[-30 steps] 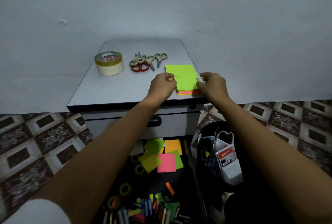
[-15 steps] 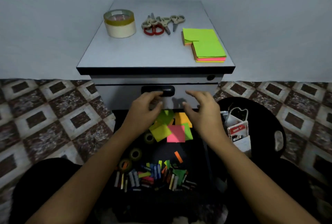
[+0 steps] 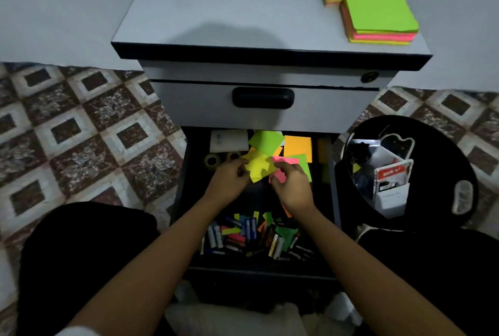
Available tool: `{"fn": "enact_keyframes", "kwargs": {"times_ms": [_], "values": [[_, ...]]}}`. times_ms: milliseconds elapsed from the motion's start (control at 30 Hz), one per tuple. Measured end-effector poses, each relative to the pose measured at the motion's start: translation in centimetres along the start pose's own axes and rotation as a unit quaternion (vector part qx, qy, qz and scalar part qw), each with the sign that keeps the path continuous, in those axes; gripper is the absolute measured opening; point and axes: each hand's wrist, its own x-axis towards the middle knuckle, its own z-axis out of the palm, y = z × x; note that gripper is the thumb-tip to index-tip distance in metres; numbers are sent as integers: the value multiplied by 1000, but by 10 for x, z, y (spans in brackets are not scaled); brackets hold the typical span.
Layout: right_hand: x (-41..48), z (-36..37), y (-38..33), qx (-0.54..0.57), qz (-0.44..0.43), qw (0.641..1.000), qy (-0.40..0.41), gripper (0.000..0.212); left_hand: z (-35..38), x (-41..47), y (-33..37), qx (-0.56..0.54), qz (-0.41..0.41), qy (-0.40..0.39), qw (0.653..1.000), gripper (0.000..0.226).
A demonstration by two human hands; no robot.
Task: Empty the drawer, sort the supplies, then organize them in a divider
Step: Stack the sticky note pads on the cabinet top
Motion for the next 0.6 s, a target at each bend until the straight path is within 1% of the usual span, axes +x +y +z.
{"fn": "enact_keyframes", "kwargs": {"times_ms": [133,200,233,300,333,433,533,600], "values": [[18,14,11,-43,16,999,-13,41,14,25,-5,17,-10,-12,1000,39],[28,21,20,-55,16,998,0,57,17,34,-6,48,-7,-4,999,40],[34,24,24,-63,24,998,3,58,19,39,-7,60,-7,-2,998,40],[43,21,25,-77,59,995,-3,46,22,47,-10,76,-7,-2,997,42],[47,19,24,-88,66,994,-6,43,23,50,-11,82,-7,-4,997,43],[61,16,29,-130,62,989,-28,53,27,58,-13,97,-15,-23,995,47],[67,14,35,-181,47,980,-69,62,32,63,-15,144,-15,-31,989,49],[69,13,40,-219,38,972,-76,65,35,66,-15,179,-19,-33,983,53]]}}
